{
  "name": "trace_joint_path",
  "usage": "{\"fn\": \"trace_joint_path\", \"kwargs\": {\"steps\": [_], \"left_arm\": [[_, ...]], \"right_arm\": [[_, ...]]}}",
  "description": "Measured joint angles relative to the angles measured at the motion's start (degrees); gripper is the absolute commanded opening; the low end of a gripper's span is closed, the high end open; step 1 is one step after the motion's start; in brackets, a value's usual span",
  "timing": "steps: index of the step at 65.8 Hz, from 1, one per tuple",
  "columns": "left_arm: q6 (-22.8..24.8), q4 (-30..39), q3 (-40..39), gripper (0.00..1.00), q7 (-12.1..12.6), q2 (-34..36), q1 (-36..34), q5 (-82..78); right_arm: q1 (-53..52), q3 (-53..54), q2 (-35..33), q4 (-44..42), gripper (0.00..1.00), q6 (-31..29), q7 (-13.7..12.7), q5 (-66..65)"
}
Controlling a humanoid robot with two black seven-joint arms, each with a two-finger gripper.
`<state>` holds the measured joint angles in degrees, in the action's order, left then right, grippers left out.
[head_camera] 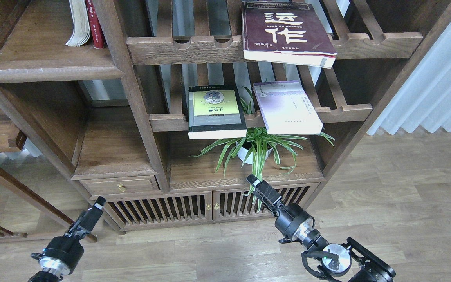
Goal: Organize books on shelf
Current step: 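Reach the right gripper toward the white book on the middle shelf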
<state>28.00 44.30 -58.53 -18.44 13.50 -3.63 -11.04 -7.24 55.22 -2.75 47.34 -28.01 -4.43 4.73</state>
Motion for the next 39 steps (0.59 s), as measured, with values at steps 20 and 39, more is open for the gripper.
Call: {"fn": "trace_joint_path", "kwargs": {"steps": [20, 39], "left_arm": [[0.0, -3.0, -1.5, 1.00, 1.1, 0.4, -0.8, 0.2], [0.0, -3.1, -1.9, 1.00, 0.6, 0.0, -0.9, 0.2]], "right_arm": [[-0.9, 0.8, 0.6, 0.3, 0.99, 0.0, 0.7, 0.3], [-4.1, 8.0, 2.7, 2.1, 0.99, 0.0, 3.2, 4.2]]}}
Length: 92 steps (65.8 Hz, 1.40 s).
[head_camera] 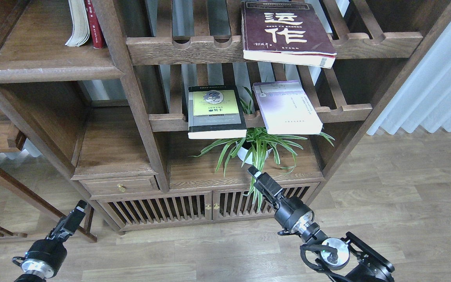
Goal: Organize books on shelf
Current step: 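Reach the right gripper toward the white book on the middle shelf, then grasp the white book with the right gripper and pull it out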
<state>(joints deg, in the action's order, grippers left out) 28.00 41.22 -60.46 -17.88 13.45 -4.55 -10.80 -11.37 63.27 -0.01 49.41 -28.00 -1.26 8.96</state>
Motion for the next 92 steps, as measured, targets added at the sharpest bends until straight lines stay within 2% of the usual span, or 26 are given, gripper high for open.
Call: {"fn": "trace_joint_path", "kwargs": {"steps": [17, 33, 39, 41, 42, 43, 52, 56, 57, 59, 61, 62, 65, 77, 92], "left_arm": [[0.0, -0.1, -0.7, 1.00, -0.3, 0.1, 0.0, 0.1], [0.0, -0.7, -1.3, 1.00, -0.4, 0.2, -0.1, 0.1], [0.0, -1.0, -1.3, 1.00, -0.5, 0.3, -0.1, 0.3], [0.0, -1.0, -1.3, 1.00, -0.4, 0.3, -0.1, 0.7], [0.0, -1.0, -1.3, 1.00, -0.4, 0.3, -0.1, 1.5], [0.0, -1.0, -1.3, 1.00, -0.4, 0.3, -0.1, 1.7], [0.0, -1.1, -1.3, 1.00, -0.1, 0.5, -0.1, 3.6], [0.0, -1.1, -1.3, 1.00, -0.1, 0.6, -0.1, 4.0], [0.0, -1.1, -1.3, 1.00, -0.1, 0.6, -0.1, 4.0], [0.0, -1.1, -1.3, 1.00, -0.1, 0.7, -0.1, 4.1], [0.0, -1.1, -1.3, 1.00, -0.2, 0.7, -0.1, 4.2], [0.0, -1.2, -1.3, 1.00, -0.2, 0.8, -0.1, 4.2], [0.0, -1.3, -1.3, 1.00, -0.3, 0.9, -0.1, 4.2], [0.0, -2.0, -1.3, 1.00, -0.3, 1.0, -0.1, 4.8], [0.0, -3.2, -1.3, 1.00, -0.3, 1.1, 0.0, 5.6]], "right_arm": [[-2.8, 4.0, 0.0, 0.1, 0.98, 0.0, 0.3, 4.1], [-3.6, 4.9, 0.0, 0.2, 0.92, 1.4, 0.6, 7.1], [-3.6, 4.9, 0.0, 0.2, 0.90, 4.4, 2.3, 7.2], [-3.6, 4.9, 0.0, 0.2, 0.90, 5.6, 3.3, 7.3], [-3.8, 4.9, 0.0, 0.2, 0.89, 8.0, 5.0, 7.3], [-3.9, 4.9, 0.0, 0.2, 0.88, 8.5, 5.4, 7.3], [-5.3, 4.9, 0.0, 0.2, 0.84, 15.3, 7.1, 7.6], [-6.1, 5.0, 0.0, 0.1, 0.75, 17.9, 7.3, 8.2], [-6.3, 5.0, 0.0, 0.1, 0.68, 18.5, 7.3, 8.5], [-6.6, 5.1, 0.0, 0.1, 0.61, 19.3, 7.4, 8.8], [-6.8, 5.2, 0.0, 0.0, 0.42, 19.9, 7.4, 9.3], [-6.9, 5.3, 0.0, 0.0, 0.29, 20.1, 7.4, 9.6], [-7.1, 5.9, 0.0, 0.0, 0.06, 20.5, 7.4, 10.4], [-6.9, 8.7, 0.0, 0.4, 0.05, 18.7, 7.5, 12.0], [-4.0, 6.4, 0.0, 2.3, 0.04, 16.6, 6.7, 12.0]]}}
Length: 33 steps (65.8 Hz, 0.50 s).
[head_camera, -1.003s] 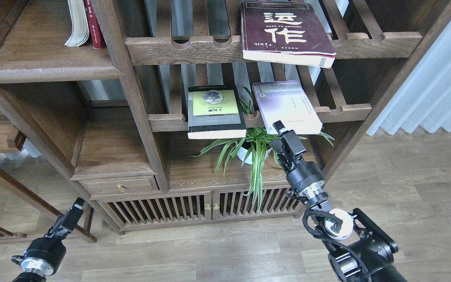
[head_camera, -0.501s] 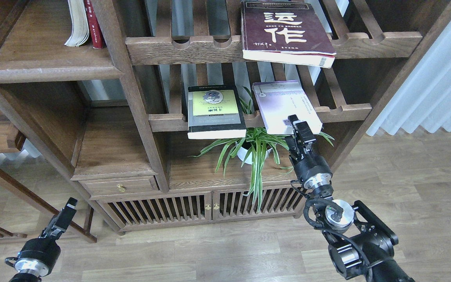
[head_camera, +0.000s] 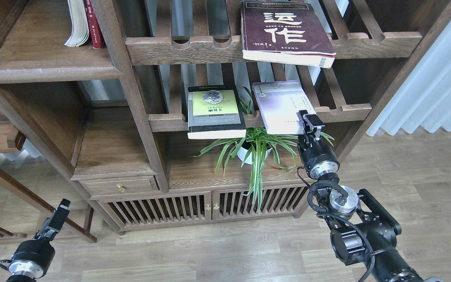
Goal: Organize books on shelf
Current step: 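Grasp the white book with the right gripper and pull it out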
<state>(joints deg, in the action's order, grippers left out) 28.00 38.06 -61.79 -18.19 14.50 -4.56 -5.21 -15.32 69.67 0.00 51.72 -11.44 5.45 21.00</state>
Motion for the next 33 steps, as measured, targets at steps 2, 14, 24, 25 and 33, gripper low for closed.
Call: {"fn": "trace_joint_path", "kwargs": {"steps": [2, 14, 24, 25, 33], "left_arm": [[0.0, 0.0, 0.0, 1.00, 0.0, 0.0, 0.1, 0.0], [0.0, -0.1, 0.5, 1.00, 0.2, 0.0, 0.4, 0.0], [0.0, -0.1, 1.0, 1.00, 0.2, 0.0, 1.0, 0.0], [0.0, -0.1, 1.1, 1.00, 0.2, 0.0, 1.1, 0.0], [0.0, -0.5, 2.8, 1.00, 0.1, -0.2, 1.5, 0.0]], "right_arm": [[1.0, -0.2, 0.0, 0.7, 0.04, -1.0, -0.3, 0.0], [8.3, -0.7, 0.0, 6.3, 0.04, -7.4, -1.3, 0.1], [17.7, -0.2, -0.9, 10.2, 0.05, -11.8, -1.8, 0.9], [18.6, -0.2, -1.2, 10.3, 0.05, -12.3, -2.0, 1.1], [24.5, -0.8, -3.7, 10.7, 0.05, -15.8, -3.9, 2.1]]}}
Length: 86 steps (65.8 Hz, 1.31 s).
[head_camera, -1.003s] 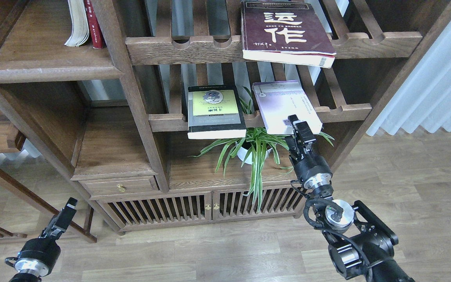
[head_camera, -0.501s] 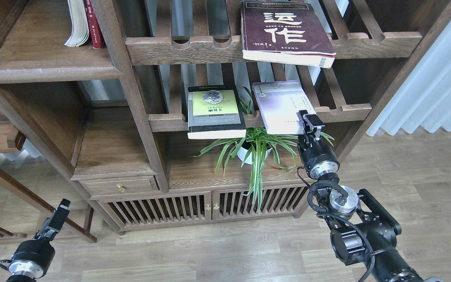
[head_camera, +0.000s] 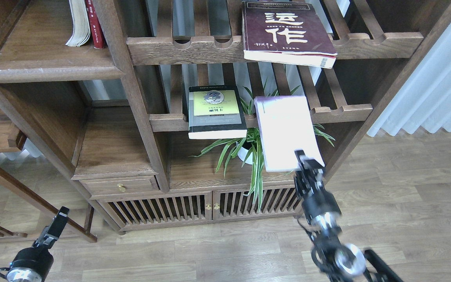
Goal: Organize books on shelf
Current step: 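Grasp the white book with the right gripper and pull it out, then lower the white book and pass it to the left gripper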
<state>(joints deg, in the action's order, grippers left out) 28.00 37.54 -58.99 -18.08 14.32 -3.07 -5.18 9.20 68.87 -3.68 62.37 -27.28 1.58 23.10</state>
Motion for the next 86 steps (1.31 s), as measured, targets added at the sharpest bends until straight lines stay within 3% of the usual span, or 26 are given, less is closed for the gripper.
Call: {"fn": "trace_joint_path", "kwargs": {"steps": [12, 15, 33, 43, 64, 86], "left_arm": [[0.0, 0.4, 7.5, 1.00, 0.2, -0.4, 0.1, 0.8], [0.0, 1.1, 8.9, 1.00, 0.2, -0.4, 0.0, 1.9], [0.0, 19.8, 28.3, 1.00, 0.5, 10.5, -3.1, 22.2], [0.0, 24.2, 35.7, 1.00, 0.5, 12.0, -5.5, 24.2], [0.0, 26.5, 40.9, 1.00, 0.3, 11.0, -5.5, 24.3], [0.0, 25.5, 44.8, 1.00, -0.1, 5.2, -5.4, 24.3]], "right_arm": [[6.4, -5.5, -1.8, -0.3, 0.05, -0.7, -6.4, -0.4], [6.7, -6.6, -1.9, -0.5, 0.05, -0.7, -7.0, -0.5], [7.3, -12.7, -0.3, -2.9, 0.06, -0.7, -12.2, -5.0], [7.0, -16.2, 3.0, -5.2, 0.06, -0.7, -15.6, -5.6], [6.4, -17.9, 3.7, -7.0, 0.08, -0.7, -16.2, -6.9], [6.3, -18.1, 3.7, -7.0, 0.10, -0.7, -16.2, -6.9]]}}
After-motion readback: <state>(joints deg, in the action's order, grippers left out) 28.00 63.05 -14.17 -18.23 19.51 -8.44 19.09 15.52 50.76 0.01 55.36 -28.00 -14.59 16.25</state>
